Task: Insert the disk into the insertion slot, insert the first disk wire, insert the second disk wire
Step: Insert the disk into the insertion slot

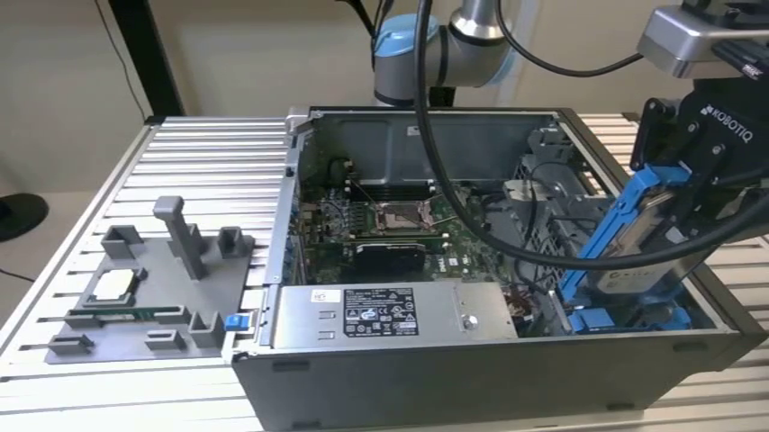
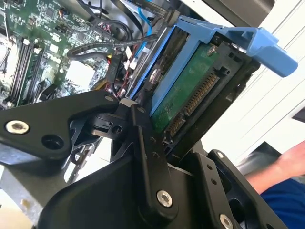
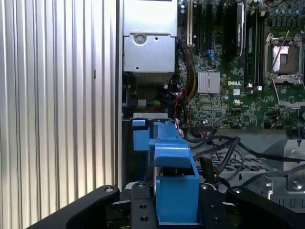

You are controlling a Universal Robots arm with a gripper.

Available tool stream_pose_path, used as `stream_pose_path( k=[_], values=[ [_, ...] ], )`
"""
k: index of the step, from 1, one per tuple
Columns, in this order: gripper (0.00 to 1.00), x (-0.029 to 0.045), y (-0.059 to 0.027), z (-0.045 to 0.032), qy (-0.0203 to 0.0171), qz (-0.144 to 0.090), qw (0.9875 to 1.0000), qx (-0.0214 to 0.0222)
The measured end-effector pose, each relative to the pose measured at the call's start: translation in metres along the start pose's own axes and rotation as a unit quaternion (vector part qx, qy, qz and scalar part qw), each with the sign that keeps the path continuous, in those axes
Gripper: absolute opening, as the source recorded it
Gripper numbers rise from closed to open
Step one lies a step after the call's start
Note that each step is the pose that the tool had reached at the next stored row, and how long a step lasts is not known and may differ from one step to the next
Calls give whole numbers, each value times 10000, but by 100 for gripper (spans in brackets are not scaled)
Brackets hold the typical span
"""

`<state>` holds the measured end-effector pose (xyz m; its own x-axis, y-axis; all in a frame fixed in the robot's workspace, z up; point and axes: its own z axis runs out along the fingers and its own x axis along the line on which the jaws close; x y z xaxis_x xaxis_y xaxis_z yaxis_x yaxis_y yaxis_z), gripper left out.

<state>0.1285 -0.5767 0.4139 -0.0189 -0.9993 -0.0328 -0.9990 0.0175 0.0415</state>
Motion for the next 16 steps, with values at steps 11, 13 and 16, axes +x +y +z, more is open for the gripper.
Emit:
stream_pose_path(
  k=[11,13,16],
  values=[
    [0,18,-8,55,-56,-2,10000,-19],
    [0,23,-10,45,-69,-3,10000,-59],
    [0,35,-6,18,-73,1,9999,-125]
  ],
)
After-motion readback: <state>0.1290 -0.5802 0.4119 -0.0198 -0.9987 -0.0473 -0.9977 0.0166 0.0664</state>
